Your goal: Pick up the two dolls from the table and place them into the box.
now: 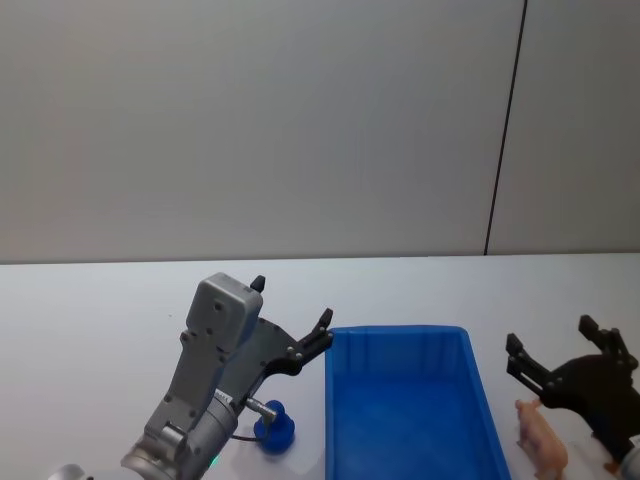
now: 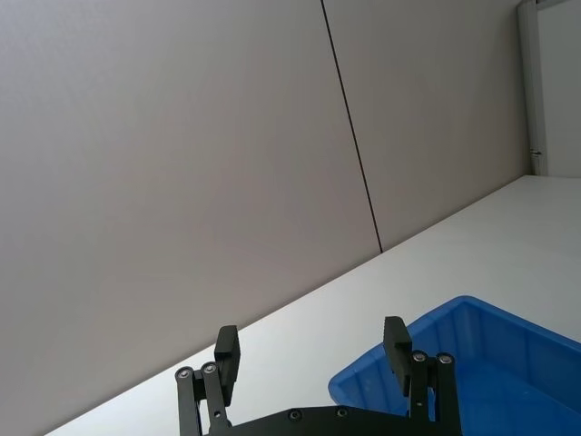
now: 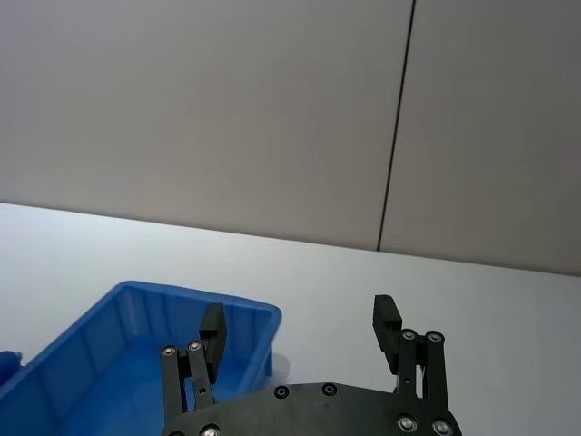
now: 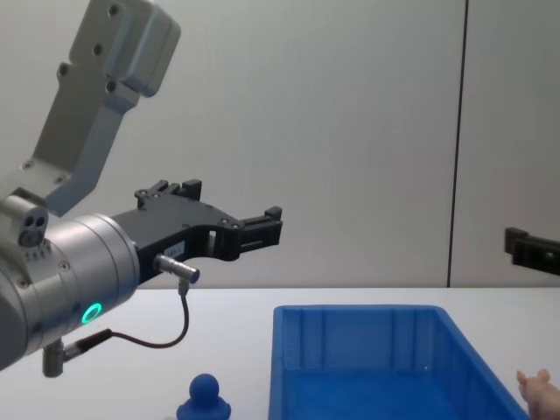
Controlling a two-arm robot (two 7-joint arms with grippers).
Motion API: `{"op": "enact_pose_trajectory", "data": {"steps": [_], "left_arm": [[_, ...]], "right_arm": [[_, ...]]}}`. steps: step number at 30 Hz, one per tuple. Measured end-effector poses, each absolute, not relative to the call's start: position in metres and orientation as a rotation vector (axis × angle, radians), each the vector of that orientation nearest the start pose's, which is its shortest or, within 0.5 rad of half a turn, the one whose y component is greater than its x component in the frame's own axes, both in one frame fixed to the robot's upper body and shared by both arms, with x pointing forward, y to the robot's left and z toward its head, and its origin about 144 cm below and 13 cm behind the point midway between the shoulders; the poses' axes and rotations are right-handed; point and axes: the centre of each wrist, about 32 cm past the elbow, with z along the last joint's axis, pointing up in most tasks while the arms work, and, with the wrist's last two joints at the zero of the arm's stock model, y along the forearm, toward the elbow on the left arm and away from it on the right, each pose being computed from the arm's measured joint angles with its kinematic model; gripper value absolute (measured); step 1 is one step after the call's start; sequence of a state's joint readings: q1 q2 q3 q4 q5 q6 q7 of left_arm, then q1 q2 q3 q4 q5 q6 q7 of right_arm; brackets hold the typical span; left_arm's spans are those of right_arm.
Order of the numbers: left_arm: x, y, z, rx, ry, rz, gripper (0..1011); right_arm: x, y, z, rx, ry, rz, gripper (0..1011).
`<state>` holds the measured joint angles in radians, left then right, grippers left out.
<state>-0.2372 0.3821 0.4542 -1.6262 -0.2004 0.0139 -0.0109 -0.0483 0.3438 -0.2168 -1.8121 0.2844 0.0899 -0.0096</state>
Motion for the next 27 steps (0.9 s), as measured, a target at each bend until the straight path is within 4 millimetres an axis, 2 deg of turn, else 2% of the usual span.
{"op": "enact_pose_trajectory", "data": {"steps": [16, 27], "left_arm": [[0.492, 0.198, 1.204, 0.061, -0.268, 1.124, 1001], [0.492, 0.198, 1.204, 0.061, -0.268, 1.124, 1001]], "right_arm": [[0.423, -0.254, 1.192, -0.091, 0.0, -1.419, 1001], [0.423, -0.271, 1.183, -0.168, 0.058, -1.481, 1001]]}}
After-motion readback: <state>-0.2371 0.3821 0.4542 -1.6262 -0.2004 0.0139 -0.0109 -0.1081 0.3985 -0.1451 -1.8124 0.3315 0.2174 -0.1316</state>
